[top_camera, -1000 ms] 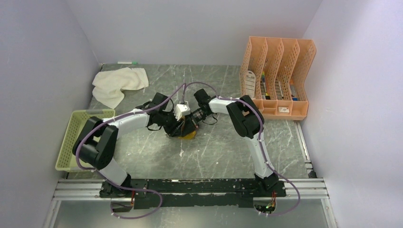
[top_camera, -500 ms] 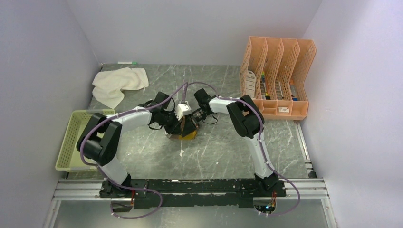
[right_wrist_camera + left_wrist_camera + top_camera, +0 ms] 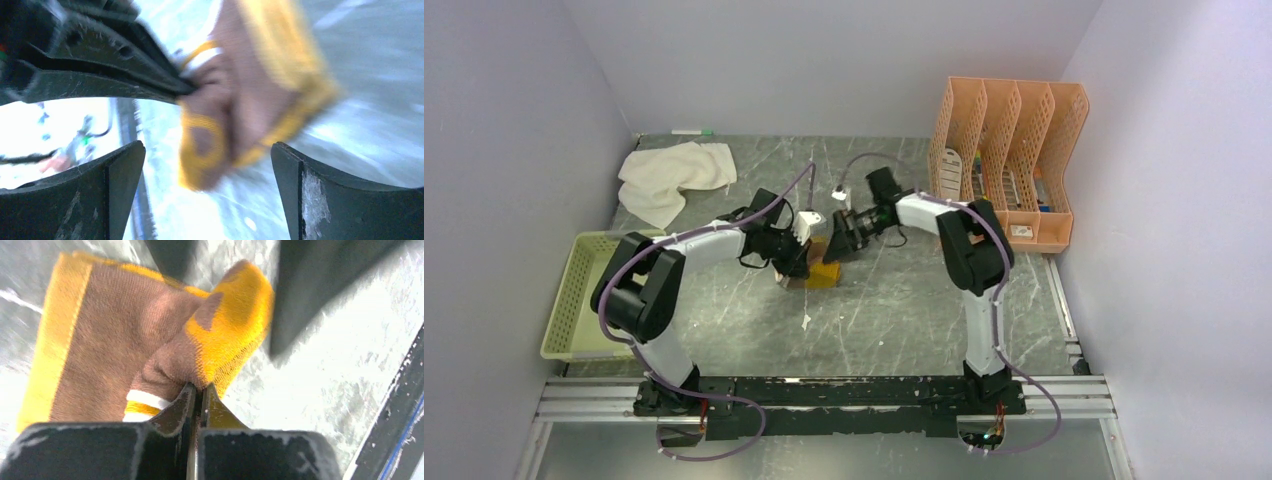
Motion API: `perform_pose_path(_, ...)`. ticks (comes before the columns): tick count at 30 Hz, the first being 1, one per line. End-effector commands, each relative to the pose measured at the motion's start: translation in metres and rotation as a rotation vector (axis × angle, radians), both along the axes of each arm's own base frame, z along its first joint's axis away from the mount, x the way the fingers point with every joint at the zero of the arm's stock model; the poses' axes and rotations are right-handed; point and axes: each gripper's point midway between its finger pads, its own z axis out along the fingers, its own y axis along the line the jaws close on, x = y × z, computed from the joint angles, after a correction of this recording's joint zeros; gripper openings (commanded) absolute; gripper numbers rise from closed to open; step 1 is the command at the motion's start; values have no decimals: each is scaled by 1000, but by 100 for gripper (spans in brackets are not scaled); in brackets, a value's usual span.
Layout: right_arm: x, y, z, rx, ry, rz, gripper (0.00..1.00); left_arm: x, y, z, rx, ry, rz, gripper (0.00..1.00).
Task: Roll the towels
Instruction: Roll the towel at the center of the board.
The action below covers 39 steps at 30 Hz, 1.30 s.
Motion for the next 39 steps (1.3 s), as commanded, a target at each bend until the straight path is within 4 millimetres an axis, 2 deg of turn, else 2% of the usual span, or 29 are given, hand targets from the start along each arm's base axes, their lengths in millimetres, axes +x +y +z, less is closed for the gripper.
perform_pose_path(1,89,-45,12,-139,-231,-308,100,-31,23,-18,59,135,45,7)
perform_pose_path(5,101,-60,9,-183,-264,-394,100,-32,23,-7,19,118,62,7)
perform_pose_path(9,115,-75,23,-252,-400,-515,100,-34,26,-4,7,127,82,7)
perform_pose_path(11,123,-88,38,-318,-549,-614,100,-33,28,-2,-9,134,94,7)
perform_pose_path(12,126,-94,64,-327,-679,-672,100,-31,30,-1,-17,137,102,7)
perform_pose_path(13,122,-100,63,-381,-755,-709,100,-29,31,0,-25,141,110,7)
perform_pose_path(14,118,-103,96,-355,-902,-776,100,-26,33,2,-32,147,119,7)
perform_pose_path(15,109,-108,114,-345,-1019,-824,100,-23,34,3,-40,154,126,7)
perform_pose_path(18,69,-107,141,-175,-1225,-836,100,-15,38,6,-63,170,153,7)
perform_pose_path(21,42,-101,128,-98,-1258,-753,100,-13,39,6,-77,185,166,7)
perform_pose_path(23,21,-82,123,-71,-1275,-630,100,-14,40,3,-69,198,169,7)
perform_pose_path(26,-11,-53,121,-51,-1395,-461,100,-16,42,-1,-55,212,170,7)
perform_pose_path(28,-26,-38,110,-77,-1438,-344,100,-18,43,-2,-54,216,172,7)
perform_pose_path(36,-58,-2,60,-140,-1439,80,97,-20,44,-2,-44,234,181,7)
perform_pose_path(39,-57,7,43,-191,-1459,181,98,-20,44,-3,-39,241,186,7)
